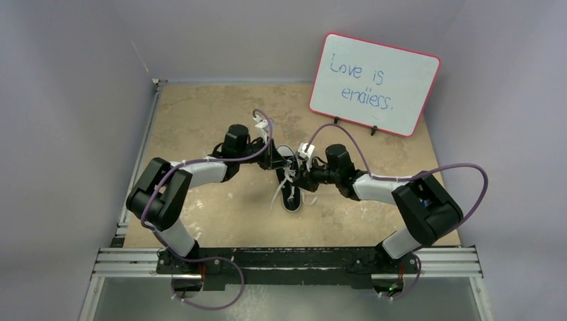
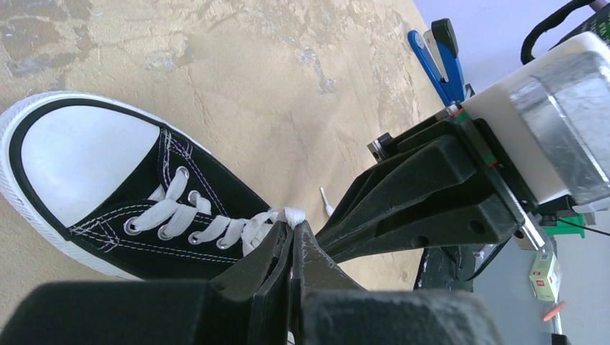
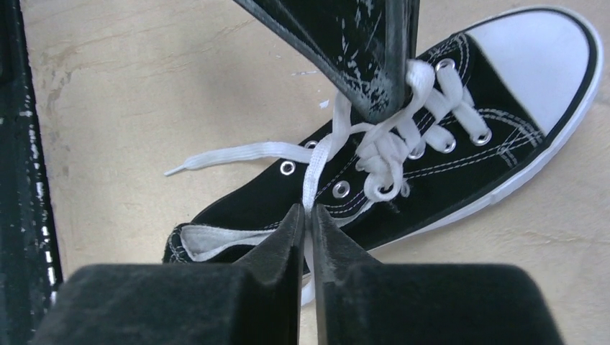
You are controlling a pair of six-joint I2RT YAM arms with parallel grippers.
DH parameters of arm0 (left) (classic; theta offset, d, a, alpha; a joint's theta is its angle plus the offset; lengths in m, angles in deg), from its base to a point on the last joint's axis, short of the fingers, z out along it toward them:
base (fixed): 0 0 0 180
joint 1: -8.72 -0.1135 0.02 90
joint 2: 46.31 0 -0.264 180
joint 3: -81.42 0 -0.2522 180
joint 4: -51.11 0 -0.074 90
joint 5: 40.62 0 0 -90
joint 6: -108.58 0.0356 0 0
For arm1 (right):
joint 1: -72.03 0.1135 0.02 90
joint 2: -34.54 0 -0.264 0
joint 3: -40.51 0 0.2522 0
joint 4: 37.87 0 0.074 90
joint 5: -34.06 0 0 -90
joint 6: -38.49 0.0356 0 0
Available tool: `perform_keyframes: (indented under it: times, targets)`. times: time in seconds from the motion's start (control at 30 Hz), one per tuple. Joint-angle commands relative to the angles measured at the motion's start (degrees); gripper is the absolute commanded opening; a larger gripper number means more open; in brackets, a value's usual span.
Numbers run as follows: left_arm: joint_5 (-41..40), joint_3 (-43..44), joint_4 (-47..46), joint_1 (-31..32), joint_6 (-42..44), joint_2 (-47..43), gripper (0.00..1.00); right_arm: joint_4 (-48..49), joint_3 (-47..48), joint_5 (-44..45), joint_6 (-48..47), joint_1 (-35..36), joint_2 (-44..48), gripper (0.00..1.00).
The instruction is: Tie the shoes
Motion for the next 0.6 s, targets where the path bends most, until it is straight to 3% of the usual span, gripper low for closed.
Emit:
perform_keyframes:
  times: [0.0,0.3,0.57]
  targets:
    - [0.23,-0.39,-1.97,-0.2,-0.47,-2.99,0.0,3.6,-0.82,-0.81,2.2,0.12,1.24,0.02]
    - [-1.4,-4.67,0.03,-0.07,-0.8,-7.28,0.0,6.78,-3.65,2.72,10.49,-0.23,3.76,0.0]
    - [-7.73,-15.12,-7.16,2.98,-7.93,-14.37,0.0,7.18,-4.16,5.64,16.32,-0.64,4.03,0.0]
